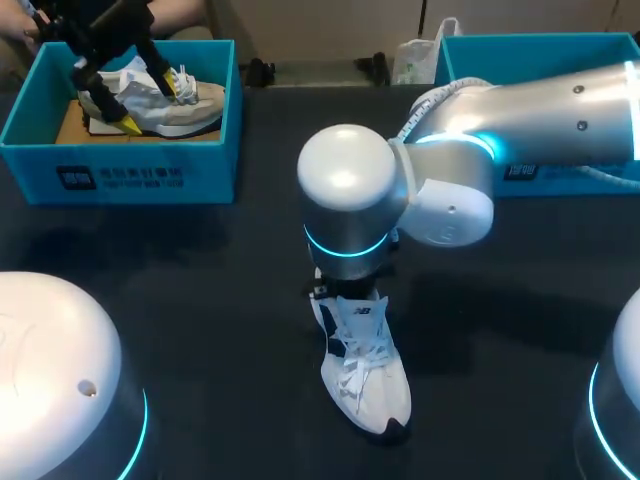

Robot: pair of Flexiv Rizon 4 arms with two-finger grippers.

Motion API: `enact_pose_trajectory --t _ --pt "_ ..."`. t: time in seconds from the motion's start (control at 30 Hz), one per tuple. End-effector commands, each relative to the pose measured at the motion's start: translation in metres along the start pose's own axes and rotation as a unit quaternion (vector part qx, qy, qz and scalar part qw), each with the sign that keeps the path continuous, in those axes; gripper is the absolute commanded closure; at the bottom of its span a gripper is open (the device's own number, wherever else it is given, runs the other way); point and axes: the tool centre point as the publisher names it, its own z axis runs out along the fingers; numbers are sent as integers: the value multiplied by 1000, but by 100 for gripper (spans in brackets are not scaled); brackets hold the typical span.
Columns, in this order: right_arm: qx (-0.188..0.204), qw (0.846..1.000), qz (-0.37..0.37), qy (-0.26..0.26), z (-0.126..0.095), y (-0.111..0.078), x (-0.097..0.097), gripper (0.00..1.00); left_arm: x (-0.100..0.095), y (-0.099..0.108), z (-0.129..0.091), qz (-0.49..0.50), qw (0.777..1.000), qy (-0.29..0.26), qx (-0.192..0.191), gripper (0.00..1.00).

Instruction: Take the shoe out of the shoebox, open the shoe tongue, remove and reinsert the insole, then place the shoe into the shoebox

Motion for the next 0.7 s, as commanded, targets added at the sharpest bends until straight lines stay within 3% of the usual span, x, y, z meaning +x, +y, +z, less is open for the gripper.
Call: enact_pose_trajectory --t 0.03,0.23,0.43,0.7 --pt "-20 1000 -3 -21 -5 -10 9 100 0 0 0 0 1000 1 -1 0" --pt "-54 996 -25 -68 -31 12 8 100 0 0 0 0 1000 1 -1 0" --pt "-57 992 -39 -109 -43 30 -1 100 0 0 0 0 1000 1 -1 0" --pt "-43 991 -49 -120 -28 40 -6 100 0 0 0 0 1000 1 -1 0"
